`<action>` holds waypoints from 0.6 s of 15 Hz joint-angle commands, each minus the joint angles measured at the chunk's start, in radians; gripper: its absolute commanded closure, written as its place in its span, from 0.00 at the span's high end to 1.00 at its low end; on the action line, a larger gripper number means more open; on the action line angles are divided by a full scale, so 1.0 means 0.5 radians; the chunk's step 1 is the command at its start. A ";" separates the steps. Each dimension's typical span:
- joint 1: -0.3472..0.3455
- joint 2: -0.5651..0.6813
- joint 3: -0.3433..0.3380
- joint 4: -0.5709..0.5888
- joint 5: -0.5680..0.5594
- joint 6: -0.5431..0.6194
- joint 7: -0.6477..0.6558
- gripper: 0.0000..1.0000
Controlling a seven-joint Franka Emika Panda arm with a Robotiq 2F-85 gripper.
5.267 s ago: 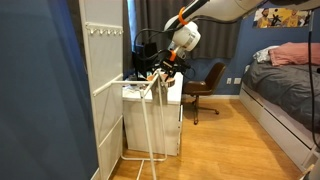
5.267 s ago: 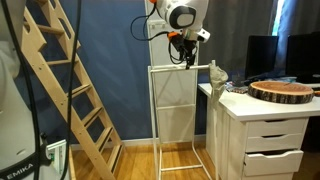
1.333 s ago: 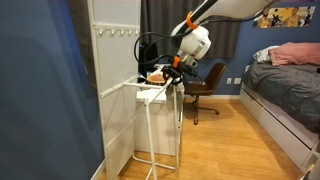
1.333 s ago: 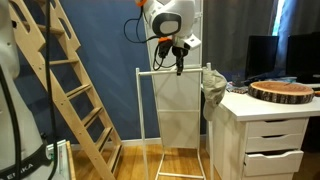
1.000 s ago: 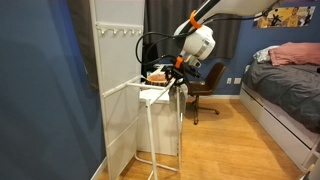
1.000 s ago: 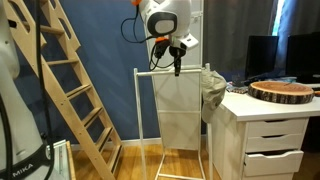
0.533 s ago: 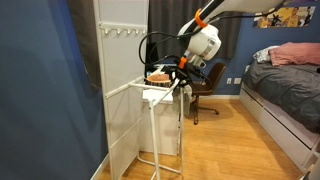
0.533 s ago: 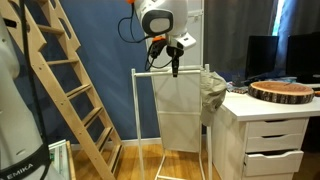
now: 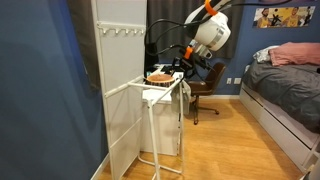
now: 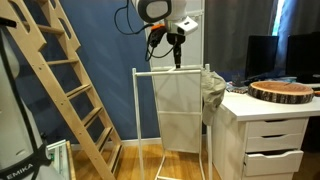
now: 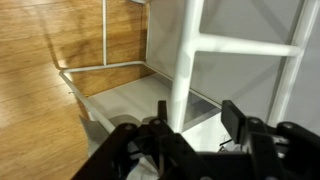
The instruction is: Pull the white clothes hanging rack slightly backwards
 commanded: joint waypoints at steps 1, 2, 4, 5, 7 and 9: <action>0.004 -0.163 -0.021 -0.040 -0.034 -0.099 -0.031 0.90; 0.013 -0.199 -0.027 -0.027 0.000 -0.175 -0.094 0.98; 0.007 -0.273 -0.039 0.016 -0.099 -0.476 -0.161 1.00; 0.004 -0.306 -0.037 0.042 -0.163 -0.606 -0.160 1.00; 0.001 -0.346 -0.032 0.117 -0.304 -0.871 -0.150 1.00; 0.001 -0.364 -0.024 0.200 -0.426 -1.093 -0.138 1.00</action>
